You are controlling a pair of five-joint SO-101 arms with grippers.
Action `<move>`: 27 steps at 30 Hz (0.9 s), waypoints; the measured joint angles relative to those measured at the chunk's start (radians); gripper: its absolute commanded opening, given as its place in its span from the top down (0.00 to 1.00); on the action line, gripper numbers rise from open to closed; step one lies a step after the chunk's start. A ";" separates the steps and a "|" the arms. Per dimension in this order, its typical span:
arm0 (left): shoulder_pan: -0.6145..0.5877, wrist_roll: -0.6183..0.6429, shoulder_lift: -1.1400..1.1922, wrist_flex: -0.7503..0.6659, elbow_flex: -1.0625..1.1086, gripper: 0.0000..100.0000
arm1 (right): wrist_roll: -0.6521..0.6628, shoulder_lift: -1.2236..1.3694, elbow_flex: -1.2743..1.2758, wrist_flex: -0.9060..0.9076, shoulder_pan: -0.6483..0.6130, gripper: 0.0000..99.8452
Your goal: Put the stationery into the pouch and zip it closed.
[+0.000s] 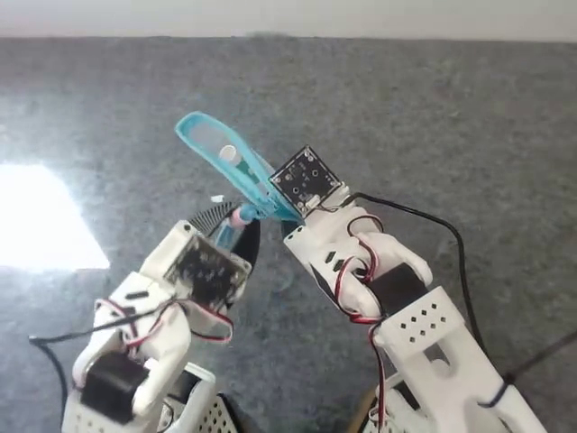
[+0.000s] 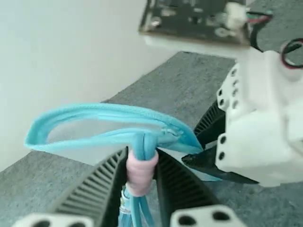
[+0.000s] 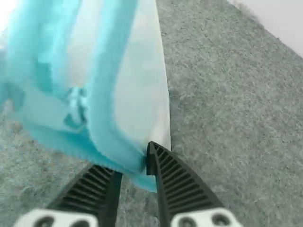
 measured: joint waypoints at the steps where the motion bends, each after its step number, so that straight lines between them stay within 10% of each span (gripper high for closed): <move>1: -0.015 0.000 0.035 0.000 -0.025 0.99 | 0.002 0.000 0.003 0.000 0.000 0.99; 27: -0.058 0.037 0.350 0.106 -0.460 0.99 | 0.034 -0.008 0.084 -0.057 -0.002 0.99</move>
